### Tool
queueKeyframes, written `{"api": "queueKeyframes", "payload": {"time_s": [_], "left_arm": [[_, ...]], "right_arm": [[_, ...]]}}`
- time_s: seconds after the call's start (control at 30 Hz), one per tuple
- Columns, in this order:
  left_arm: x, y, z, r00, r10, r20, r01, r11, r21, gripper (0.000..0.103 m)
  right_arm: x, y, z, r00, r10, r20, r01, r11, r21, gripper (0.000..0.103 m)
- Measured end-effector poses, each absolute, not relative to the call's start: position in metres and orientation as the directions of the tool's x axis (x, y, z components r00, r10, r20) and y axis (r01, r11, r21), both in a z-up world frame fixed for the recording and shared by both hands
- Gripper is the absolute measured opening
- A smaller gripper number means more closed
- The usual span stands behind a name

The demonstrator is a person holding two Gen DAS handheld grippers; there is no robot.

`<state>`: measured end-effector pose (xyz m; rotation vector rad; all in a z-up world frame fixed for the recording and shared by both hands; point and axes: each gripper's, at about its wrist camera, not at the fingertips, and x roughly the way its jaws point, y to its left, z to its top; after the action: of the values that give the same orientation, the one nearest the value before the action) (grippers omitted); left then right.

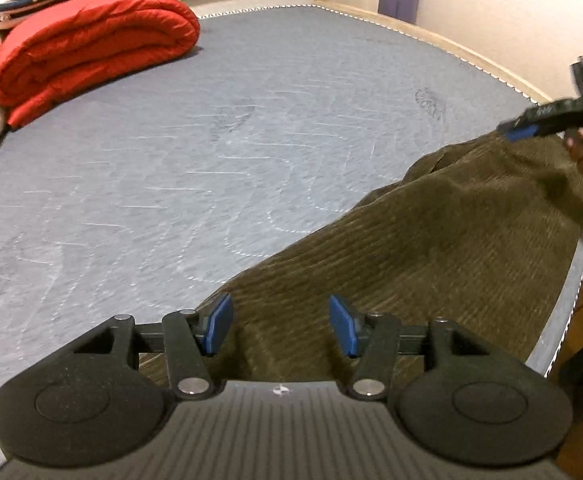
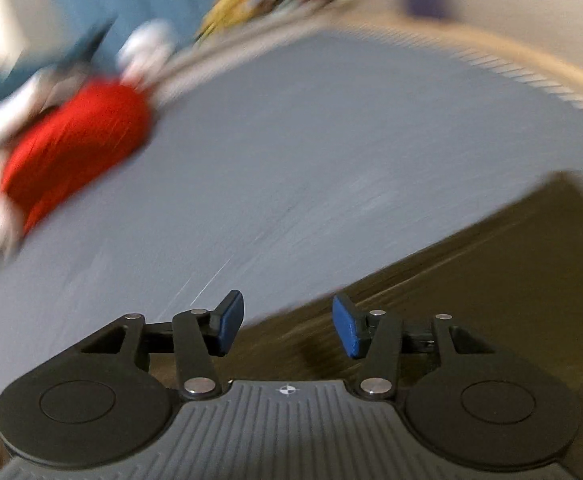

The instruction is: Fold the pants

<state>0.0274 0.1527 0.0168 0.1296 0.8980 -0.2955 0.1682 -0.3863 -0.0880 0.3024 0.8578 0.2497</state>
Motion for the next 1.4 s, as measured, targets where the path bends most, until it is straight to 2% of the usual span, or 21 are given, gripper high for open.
{"api": "queueKeyframes", "payload": {"time_s": [0.07,0.2,0.27,0.3,0.33,0.37,0.4,0.43,0.47,0.67,0.7,0.77,0.8,0.83,0.87,0.9,0.93,1.0,1.13,1.27,1.4], "left_arm": [[0.032,0.154,0.014,0.576,-0.216,-0.789,0.313,0.949,-0.031,0.057],[0.037,0.155,0.004,0.561,-0.226,-0.796,0.333,0.942,-0.033,0.048],[0.044,0.162,-0.008,0.536,-0.16,-0.829,0.301,0.953,0.01,0.04],[0.051,0.169,-0.023,0.507,-0.068,-0.859,0.255,0.964,0.074,0.025],[0.055,0.177,-0.033,0.484,-0.022,-0.875,0.236,0.966,0.107,0.017],[0.057,0.184,-0.036,0.482,-0.041,-0.875,0.235,0.968,0.084,0.017],[0.058,0.189,-0.035,0.473,-0.058,-0.879,0.219,0.974,0.053,0.016],[0.06,0.192,-0.033,0.467,-0.053,-0.883,0.188,0.981,0.04,0.007],[0.06,0.191,-0.032,0.467,-0.033,-0.884,0.179,0.982,0.058,0.006],[0.054,0.172,-0.028,0.485,0.028,-0.874,0.23,0.96,0.158,0.008],[0.052,0.169,-0.026,0.495,0.023,-0.868,0.234,0.959,0.159,0.014],[0.048,0.165,-0.02,0.521,0.004,-0.854,0.245,0.957,0.155,0.036],[0.045,0.162,-0.016,0.539,-0.009,-0.842,0.256,0.954,0.153,0.051],[0.042,0.159,-0.013,0.552,-0.022,-0.834,0.268,0.951,0.152,0.055],[0.04,0.157,-0.011,0.559,-0.031,-0.829,0.277,0.949,0.151,0.056],[0.04,0.154,-0.01,0.562,-0.036,-0.827,0.282,0.948,0.15,0.056],[0.041,0.151,-0.01,0.564,-0.038,-0.825,0.285,0.947,0.151,0.056],[0.04,0.147,-0.009,0.57,-0.036,-0.821,0.289,0.944,0.159,0.056],[0.041,0.142,-0.006,0.58,-0.041,-0.813,0.29,0.944,0.159,0.056],[0.041,0.137,0.0,0.589,-0.053,-0.806,0.298,0.942,0.156,0.06],[0.041,0.132,0.002,0.593,-0.055,-0.803,0.299,0.941,0.156,0.061]], "right_arm": [[0.176,-0.355,-0.1,0.518,0.43,-0.74,-0.17,0.899,0.403,0.052],[0.179,-0.309,-0.113,0.409,0.425,-0.808,-0.291,0.9,0.326,0.051],[0.179,-0.296,-0.119,0.433,0.354,-0.829,-0.323,0.92,0.224,0.038],[0.181,-0.293,-0.119,0.454,0.329,-0.828,-0.335,0.924,0.184,0.031],[0.183,-0.293,-0.118,0.469,0.323,-0.822,-0.332,0.927,0.175,0.024],[0.187,-0.298,-0.117,0.481,0.313,-0.819,-0.307,0.935,0.177,0.019],[0.19,-0.301,-0.117,0.491,0.303,-0.817,-0.283,0.942,0.18,0.008],[0.191,-0.304,-0.117,0.502,0.296,-0.813,-0.265,0.947,0.181,0.004],[0.193,-0.304,-0.117,0.517,0.286,-0.807,-0.255,0.951,0.174,0.001],[0.18,-0.309,-0.12,0.576,0.233,-0.784,-0.28,0.957,0.078,0.0],[0.178,-0.31,-0.12,0.578,0.228,-0.783,-0.283,0.957,0.07,0.0],[0.174,-0.317,-0.118,0.578,0.229,-0.783,-0.273,0.959,0.079,0.0],[0.171,-0.322,-0.115,0.582,0.226,-0.781,-0.26,0.962,0.085,0.0],[0.169,-0.33,-0.112,0.592,0.217,-0.776,-0.238,0.967,0.088,0.002],[0.167,-0.341,-0.109,0.609,0.2,-0.768,-0.208,0.974,0.089,0.006],[0.164,-0.354,-0.105,0.631,0.179,-0.755,-0.174,0.981,0.087,0.02],[0.16,-0.367,-0.1,0.656,0.151,-0.739,-0.135,0.987,0.082,0.044],[0.15,-0.405,-0.088,0.721,0.065,-0.689,-0.019,0.997,0.074,0.06],[0.128,-0.494,-0.078,0.772,-0.098,-0.628,0.247,0.957,0.153,0.062],[0.086,-0.596,-0.085,0.74,-0.309,-0.598,0.554,0.784,0.279,0.068],[0.05,-0.671,-0.115,0.692,-0.355,-0.628,0.683,0.604,0.411,0.068]]}}
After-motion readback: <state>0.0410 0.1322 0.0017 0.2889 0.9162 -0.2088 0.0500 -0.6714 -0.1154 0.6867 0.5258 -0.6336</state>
